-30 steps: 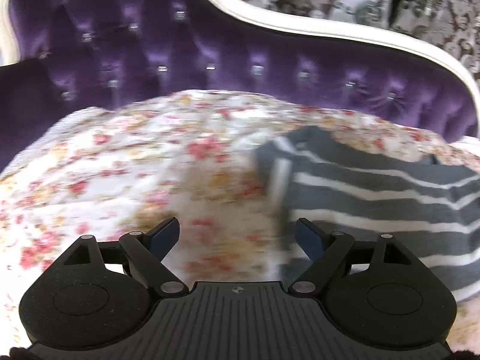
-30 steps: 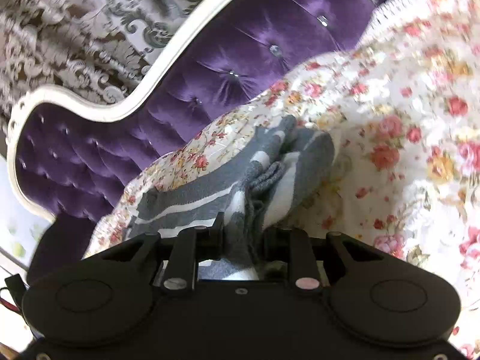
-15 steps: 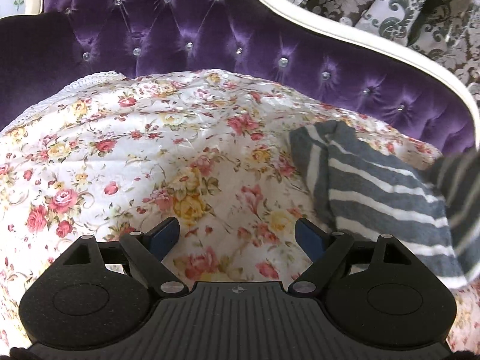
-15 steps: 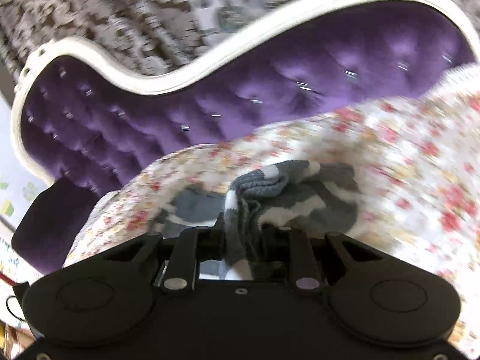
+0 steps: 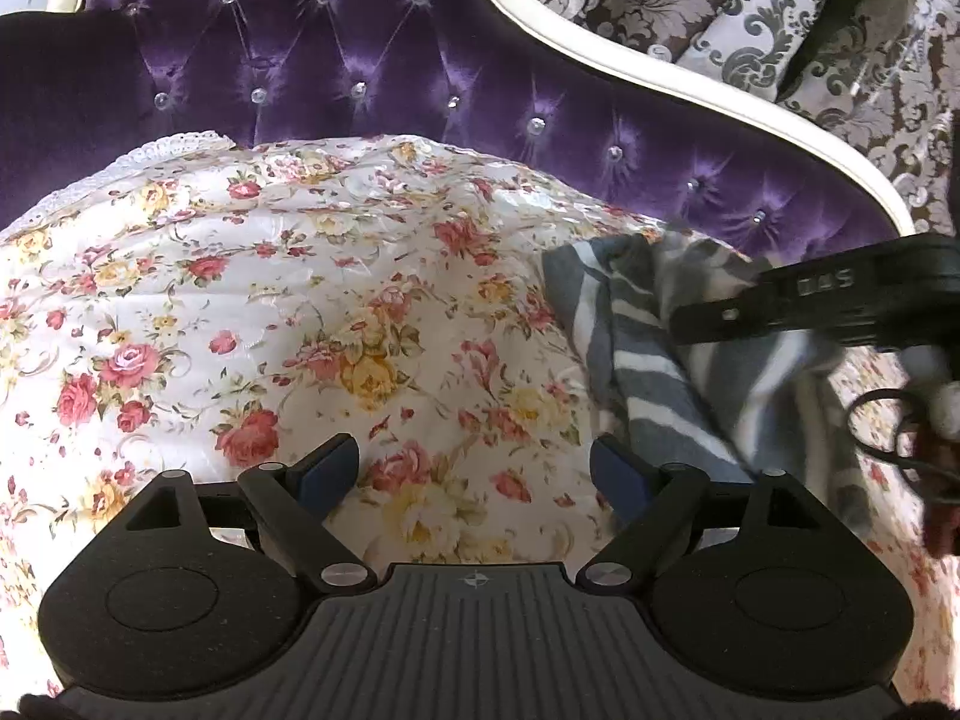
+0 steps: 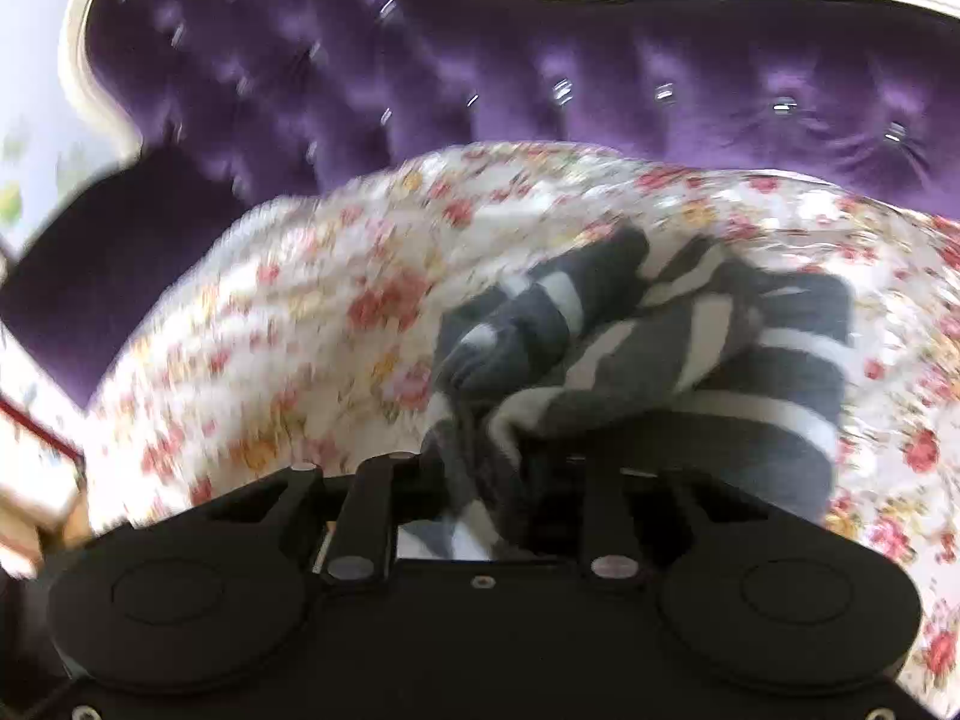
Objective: Fold small clothes
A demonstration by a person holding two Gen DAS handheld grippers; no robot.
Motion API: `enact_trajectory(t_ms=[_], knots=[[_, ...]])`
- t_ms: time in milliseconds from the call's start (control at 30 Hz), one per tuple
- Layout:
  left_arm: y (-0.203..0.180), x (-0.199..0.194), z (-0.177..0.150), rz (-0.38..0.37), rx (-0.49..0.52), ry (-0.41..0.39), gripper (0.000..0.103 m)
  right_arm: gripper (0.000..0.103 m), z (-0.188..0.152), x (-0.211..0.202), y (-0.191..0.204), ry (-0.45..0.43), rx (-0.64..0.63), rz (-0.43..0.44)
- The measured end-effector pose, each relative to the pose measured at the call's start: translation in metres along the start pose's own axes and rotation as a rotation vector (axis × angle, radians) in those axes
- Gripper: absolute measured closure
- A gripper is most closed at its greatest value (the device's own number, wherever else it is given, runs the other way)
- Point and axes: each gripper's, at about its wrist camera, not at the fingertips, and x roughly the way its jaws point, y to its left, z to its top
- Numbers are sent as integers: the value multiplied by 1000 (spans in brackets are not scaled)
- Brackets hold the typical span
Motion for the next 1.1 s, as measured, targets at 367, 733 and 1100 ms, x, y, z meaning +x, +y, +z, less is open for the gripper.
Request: enact_trajectory(t_ms=[367, 733, 1100], knots=[[-5, -15, 11, -32, 7, -24, 19, 42, 5, -72, -43, -181, 125, 137], [-35, -24, 24, -61, 45, -52, 19, 42, -40, -68, -53, -134, -32, -79], [-88, 7, 41, -34, 118, -77, 19, 35, -103, -59, -39, -114, -211, -182]])
